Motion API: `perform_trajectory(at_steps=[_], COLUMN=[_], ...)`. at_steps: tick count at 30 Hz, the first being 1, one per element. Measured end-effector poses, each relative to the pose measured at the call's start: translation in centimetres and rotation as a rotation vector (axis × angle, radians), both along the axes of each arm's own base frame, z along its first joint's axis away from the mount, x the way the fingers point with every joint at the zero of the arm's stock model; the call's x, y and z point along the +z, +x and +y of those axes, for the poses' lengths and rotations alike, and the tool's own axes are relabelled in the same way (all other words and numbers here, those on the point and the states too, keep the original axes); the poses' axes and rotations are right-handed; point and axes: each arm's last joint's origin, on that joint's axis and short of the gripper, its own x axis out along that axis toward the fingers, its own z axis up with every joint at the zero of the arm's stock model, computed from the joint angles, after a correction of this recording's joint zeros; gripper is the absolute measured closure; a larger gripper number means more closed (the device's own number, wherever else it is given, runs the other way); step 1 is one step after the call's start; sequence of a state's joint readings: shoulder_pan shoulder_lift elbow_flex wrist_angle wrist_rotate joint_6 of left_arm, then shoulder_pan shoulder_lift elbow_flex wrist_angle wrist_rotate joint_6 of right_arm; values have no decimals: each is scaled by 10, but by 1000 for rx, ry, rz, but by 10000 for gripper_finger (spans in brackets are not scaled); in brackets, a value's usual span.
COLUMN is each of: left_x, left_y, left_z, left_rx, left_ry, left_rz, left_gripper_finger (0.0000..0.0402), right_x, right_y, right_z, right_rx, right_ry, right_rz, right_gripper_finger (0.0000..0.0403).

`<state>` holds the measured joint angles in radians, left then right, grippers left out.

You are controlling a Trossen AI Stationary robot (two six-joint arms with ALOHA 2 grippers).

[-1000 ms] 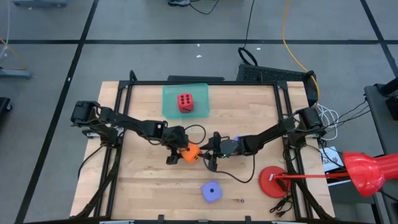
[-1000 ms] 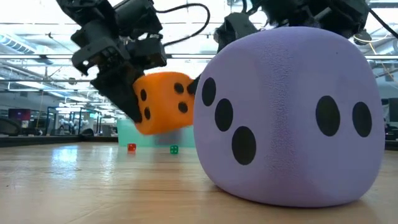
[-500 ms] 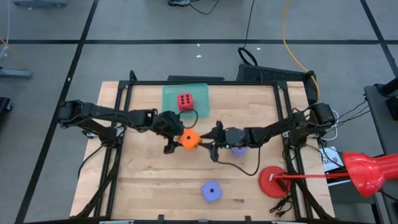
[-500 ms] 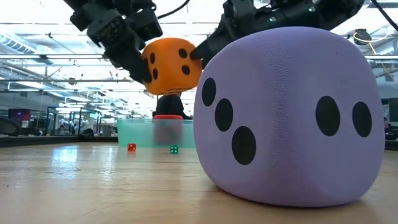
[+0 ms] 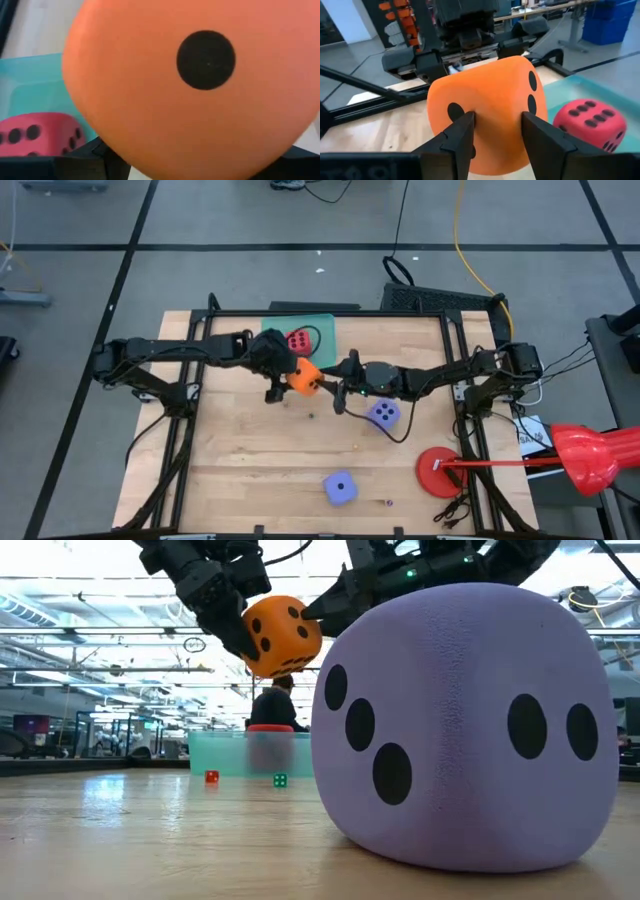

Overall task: Pick & Place Dice
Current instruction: Put the large orange dice into the green bin

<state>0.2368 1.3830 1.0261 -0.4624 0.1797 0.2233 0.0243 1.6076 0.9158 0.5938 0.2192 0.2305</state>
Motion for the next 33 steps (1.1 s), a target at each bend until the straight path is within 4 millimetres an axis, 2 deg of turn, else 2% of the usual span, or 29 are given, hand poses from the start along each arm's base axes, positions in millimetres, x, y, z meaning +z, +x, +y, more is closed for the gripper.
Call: perform_trajectory(at_steps=[7,15,20,24,29,33], left_x=[3,9,6,-11,-38,-47], left_y=[-7,-16,-19,-11,-1,2], left_z=[27,73,99,112,117,119], left_rx=[80,168,218,250,238,242], left_ry=[20,32,34,15,-46,-59], left_rz=[-4,-122,-178,-150,-76,-53], left_gripper_finger=[135,135,135,135,135,135], right_x=[12,16,12,1,-19,-26], right_y=[7,4,2,6,13,13], right_z=[-23,-57,-74,-82,-86,-90], right_rx=[-53,-144,-186,-205,-220,-225], right_ry=[-47,-65,-63,-60,-53,-45], right_rz=[23,-7,5,15,55,91], right_gripper_finger=[250,250,250,250,250,250])
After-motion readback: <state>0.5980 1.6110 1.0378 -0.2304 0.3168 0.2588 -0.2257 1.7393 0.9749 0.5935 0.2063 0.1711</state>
